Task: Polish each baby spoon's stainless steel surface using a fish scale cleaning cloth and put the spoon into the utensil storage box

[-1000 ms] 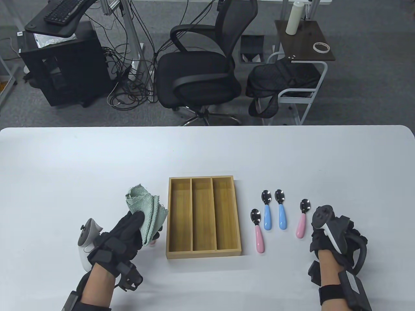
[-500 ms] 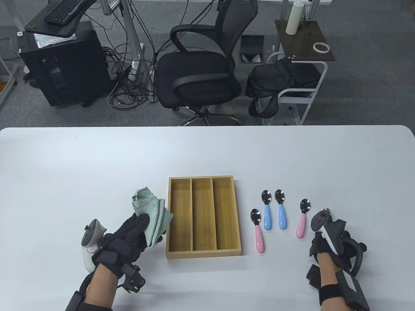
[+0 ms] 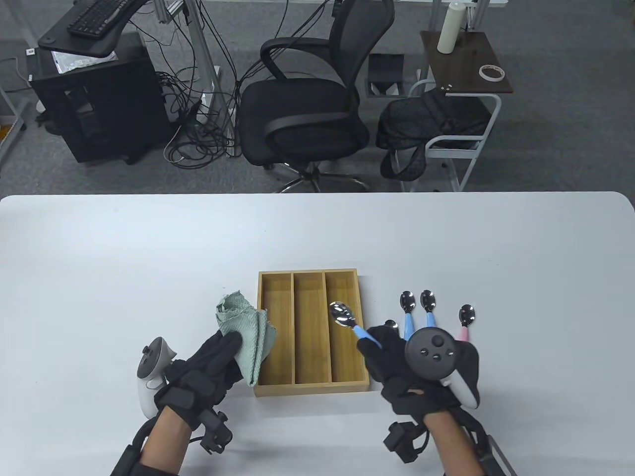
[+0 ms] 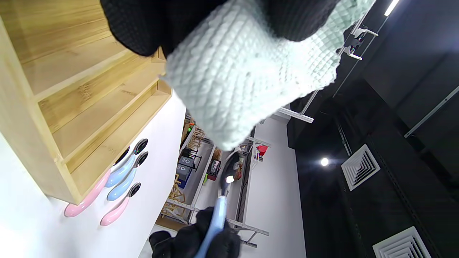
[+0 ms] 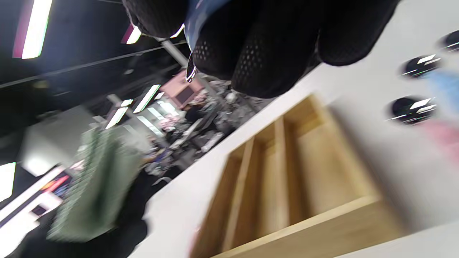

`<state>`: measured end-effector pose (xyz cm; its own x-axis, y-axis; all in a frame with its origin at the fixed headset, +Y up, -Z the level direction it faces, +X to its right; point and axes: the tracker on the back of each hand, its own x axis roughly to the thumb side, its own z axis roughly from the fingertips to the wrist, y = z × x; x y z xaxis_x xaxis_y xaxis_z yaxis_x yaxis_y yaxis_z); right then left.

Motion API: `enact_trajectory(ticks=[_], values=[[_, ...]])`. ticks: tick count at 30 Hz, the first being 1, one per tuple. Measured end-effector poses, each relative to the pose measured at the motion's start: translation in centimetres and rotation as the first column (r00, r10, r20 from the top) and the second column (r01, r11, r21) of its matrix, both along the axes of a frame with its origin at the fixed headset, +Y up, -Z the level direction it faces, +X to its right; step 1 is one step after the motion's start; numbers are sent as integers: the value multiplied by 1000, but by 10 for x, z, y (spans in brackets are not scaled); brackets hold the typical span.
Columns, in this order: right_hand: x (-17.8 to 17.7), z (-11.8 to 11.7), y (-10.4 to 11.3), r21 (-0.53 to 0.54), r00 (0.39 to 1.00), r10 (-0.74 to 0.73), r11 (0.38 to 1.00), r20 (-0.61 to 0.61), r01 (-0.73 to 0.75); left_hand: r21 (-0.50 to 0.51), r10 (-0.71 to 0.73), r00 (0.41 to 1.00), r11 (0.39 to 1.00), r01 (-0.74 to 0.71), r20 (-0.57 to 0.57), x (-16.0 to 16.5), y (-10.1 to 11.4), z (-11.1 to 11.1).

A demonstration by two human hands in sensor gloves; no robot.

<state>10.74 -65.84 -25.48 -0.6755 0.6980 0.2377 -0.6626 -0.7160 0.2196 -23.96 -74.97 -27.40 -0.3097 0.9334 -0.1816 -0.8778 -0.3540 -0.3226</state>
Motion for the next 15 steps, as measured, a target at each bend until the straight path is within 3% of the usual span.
enact_trajectory(ticks=[5,10,15], values=[[-36,10,-14,21,994,-28,999,-105,31,23,-12,1000,1000,12,-8,3,0,0],[-38,11,-23,37,992,-22,999,-128,27,20,-46,999,999,45,24,12,-3,-2],[-42,11,-38,-53,980,-89,995,-180,81,36,-84,994,996,82,71,23,-3,-1]])
